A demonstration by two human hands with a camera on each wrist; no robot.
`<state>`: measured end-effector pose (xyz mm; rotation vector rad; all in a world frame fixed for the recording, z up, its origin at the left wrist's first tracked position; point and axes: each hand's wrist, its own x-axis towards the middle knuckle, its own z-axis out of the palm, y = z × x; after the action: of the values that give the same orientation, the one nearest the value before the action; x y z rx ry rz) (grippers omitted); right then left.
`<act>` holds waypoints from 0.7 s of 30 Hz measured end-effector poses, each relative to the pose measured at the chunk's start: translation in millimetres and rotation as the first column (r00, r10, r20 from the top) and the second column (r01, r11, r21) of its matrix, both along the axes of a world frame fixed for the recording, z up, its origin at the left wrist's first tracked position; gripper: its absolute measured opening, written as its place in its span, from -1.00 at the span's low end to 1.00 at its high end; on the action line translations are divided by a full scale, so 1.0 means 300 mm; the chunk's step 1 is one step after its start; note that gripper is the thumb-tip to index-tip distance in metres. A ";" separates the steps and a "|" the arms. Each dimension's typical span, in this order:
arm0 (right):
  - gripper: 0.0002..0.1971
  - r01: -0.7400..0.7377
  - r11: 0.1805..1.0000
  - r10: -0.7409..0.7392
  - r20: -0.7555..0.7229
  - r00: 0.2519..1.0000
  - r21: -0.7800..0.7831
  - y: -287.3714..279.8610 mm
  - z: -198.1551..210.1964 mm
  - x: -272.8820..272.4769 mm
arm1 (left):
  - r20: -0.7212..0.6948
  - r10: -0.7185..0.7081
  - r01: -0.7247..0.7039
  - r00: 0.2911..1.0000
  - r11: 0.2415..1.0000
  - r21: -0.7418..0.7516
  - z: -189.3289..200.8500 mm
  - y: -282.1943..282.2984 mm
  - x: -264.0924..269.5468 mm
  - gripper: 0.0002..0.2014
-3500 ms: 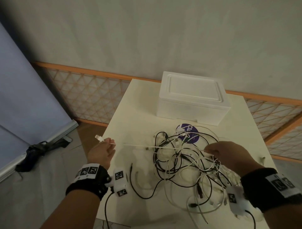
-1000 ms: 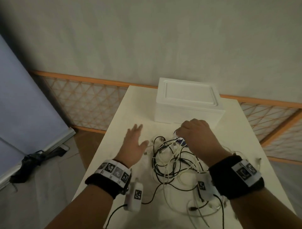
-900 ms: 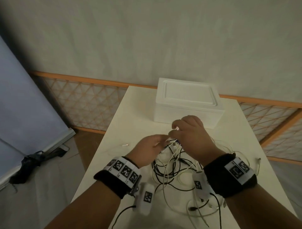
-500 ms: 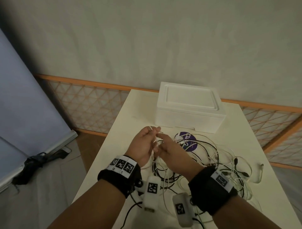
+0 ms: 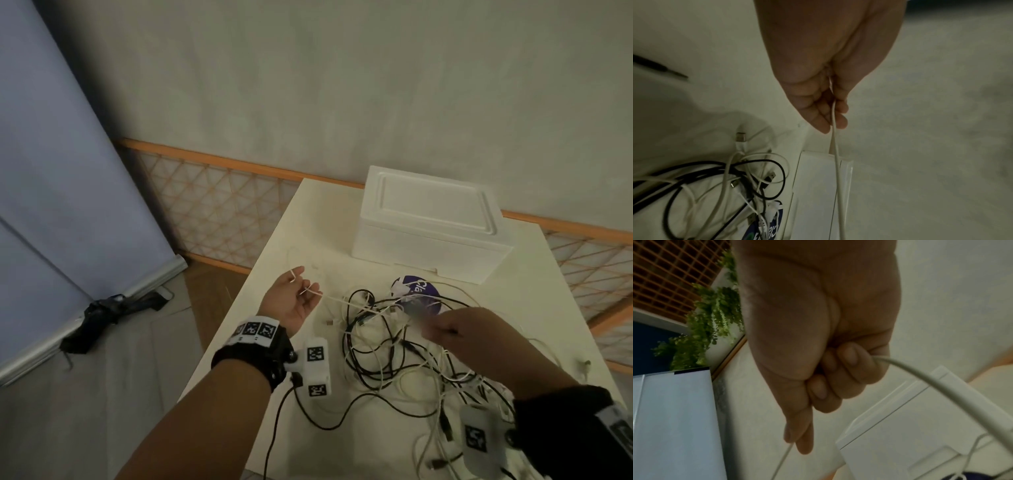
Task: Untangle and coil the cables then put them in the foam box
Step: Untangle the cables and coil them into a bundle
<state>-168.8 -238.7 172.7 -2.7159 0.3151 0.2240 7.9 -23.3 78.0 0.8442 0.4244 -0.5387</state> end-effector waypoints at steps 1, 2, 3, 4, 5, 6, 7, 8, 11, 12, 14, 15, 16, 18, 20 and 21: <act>-0.77 0.019 1.000 -0.019 -0.002 1.000 -0.002 -0.006 0.000 -0.009 | -0.018 0.020 -0.021 1.000 1.000 -0.019 -0.004 0.002 0.013 -0.79; -0.77 0.036 0.999 -0.036 -0.008 0.999 -0.005 -0.017 -0.004 -0.020 | -0.041 0.063 -0.065 0.997 0.997 -0.046 -0.013 0.008 0.023 -0.80; -0.77 0.058 0.998 -0.058 -0.017 0.998 0.000 -0.029 -0.010 -0.030 | -0.066 0.110 -0.114 0.992 0.991 -0.073 -0.019 0.017 0.036 -0.83; -0.77 0.086 0.996 -0.086 -0.030 0.996 0.008 -0.042 -0.018 -0.039 | -0.083 0.139 -0.146 0.987 0.985 -0.092 -0.021 0.024 0.047 -0.86; -0.77 0.115 0.993 -0.114 -0.039 0.993 0.020 -0.051 -0.026 -0.046 | -0.090 0.144 -0.152 0.985 0.983 -0.097 -0.023 0.029 0.053 -0.89; -0.78 0.137 0.990 -0.136 -0.046 0.990 0.029 -0.058 -0.034 -0.051 | -0.090 0.132 -0.141 0.987 0.985 -0.102 -0.023 0.030 0.060 -0.90; -0.78 0.148 0.989 -0.146 -0.054 0.988 0.031 -0.062 -0.040 -0.055 | -0.091 0.120 -0.130 0.989 0.985 -0.110 -0.025 0.030 0.065 -0.88; -0.79 0.154 0.988 -0.152 -0.065 0.986 0.026 -0.067 -0.046 -0.058 | -0.094 0.109 -0.120 0.990 0.985 -0.120 -0.025 0.030 0.068 -0.86; -0.84 0.178 0.984 -0.175 -0.087 0.981 0.024 -0.100 -0.052 -0.068 | -0.131 0.110 -0.131 0.985 0.977 -0.166 -0.026 0.056 0.095 -0.78; -0.87 0.198 0.980 -0.194 -0.096 0.976 0.024 -0.118 -0.052 -0.074 | -0.128 0.115 -0.133 0.985 0.981 -0.142 -0.027 0.072 0.111 -0.76; -0.91 0.237 0.970 -0.232 -0.098 0.968 0.047 -0.146 -0.042 -0.090 | -0.108 0.131 -0.137 0.985 0.989 -0.048 -0.029 0.104 0.142 -0.75; -0.90 0.253 0.964 -0.247 -0.081 0.966 0.084 -0.152 -0.035 -0.094 | -0.099 0.132 -0.132 0.986 0.991 0.004 -0.033 0.116 0.157 -0.75; -0.88 0.269 0.954 -0.264 -0.053 0.963 0.131 -0.153 -0.026 -0.093 | -0.088 0.135 -0.131 0.987 0.990 0.051 -0.037 0.126 0.167 -0.76; -0.83 0.311 0.920 -0.319 -0.004 0.948 0.237 -0.133 0.009 -0.084 | -0.064 0.158 -0.151 0.985 0.984 0.099 -0.054 0.141 0.186 -0.75; -0.78 0.325 0.893 -0.332 -0.031 0.943 0.312 -0.112 0.041 -0.070 | -0.068 0.204 -0.197 0.977 0.975 0.108 -0.075 0.175 0.206 -0.77; -0.78 0.297 0.903 -0.290 -0.070 0.954 0.311 -0.103 0.052 -0.062 | -0.072 0.245 -0.238 0.967 0.967 0.096 -0.085 0.198 0.218 -0.79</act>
<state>-187.4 -269.5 188.5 -2.3117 0.6320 0.1995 73.2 36.3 52.5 0.8412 0.6220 -0.3316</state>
